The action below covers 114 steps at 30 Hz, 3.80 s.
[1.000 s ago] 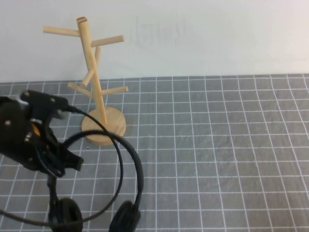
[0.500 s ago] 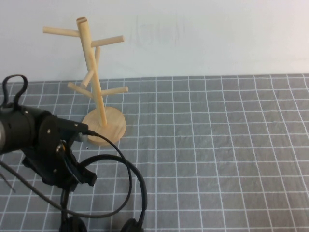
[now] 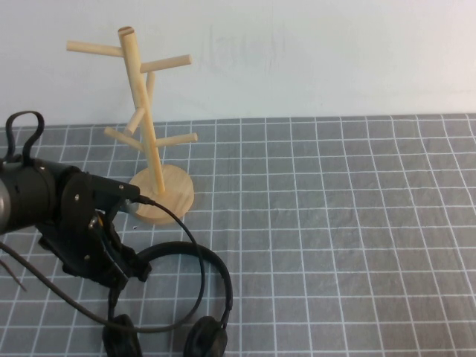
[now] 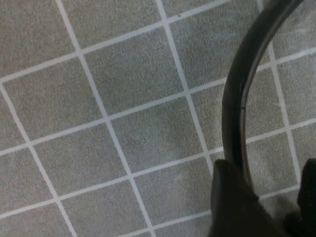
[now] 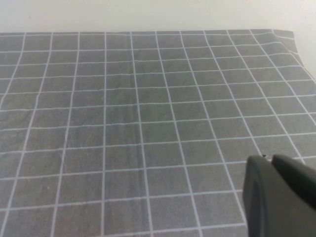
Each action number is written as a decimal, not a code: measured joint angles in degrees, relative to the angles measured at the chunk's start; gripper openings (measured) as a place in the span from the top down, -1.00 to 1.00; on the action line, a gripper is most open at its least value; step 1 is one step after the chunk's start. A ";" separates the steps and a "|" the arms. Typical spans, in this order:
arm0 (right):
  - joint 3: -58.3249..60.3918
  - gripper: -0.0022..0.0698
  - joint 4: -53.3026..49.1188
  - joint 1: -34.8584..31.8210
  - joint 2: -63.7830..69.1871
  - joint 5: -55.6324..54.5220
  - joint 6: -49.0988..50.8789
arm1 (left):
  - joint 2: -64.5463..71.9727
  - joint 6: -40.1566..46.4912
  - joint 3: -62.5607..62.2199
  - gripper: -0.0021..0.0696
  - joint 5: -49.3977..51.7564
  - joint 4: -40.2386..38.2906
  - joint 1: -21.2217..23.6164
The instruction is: Take out the headphones from the headphone stand
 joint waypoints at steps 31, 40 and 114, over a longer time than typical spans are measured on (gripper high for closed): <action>0.00 0.96 0.00 0.00 0.00 0.00 0.00 | -57.93 3.70 0.92 0.95 18.67 -2.77 0.00; 0.00 0.96 0.00 0.00 0.00 0.00 0.00 | -76.25 2.01 10.92 0.95 20.34 -3.77 0.00; 0.00 0.96 0.00 0.00 0.01 0.00 0.00 | -95.28 -1.67 40.67 0.95 -11.80 2.64 0.12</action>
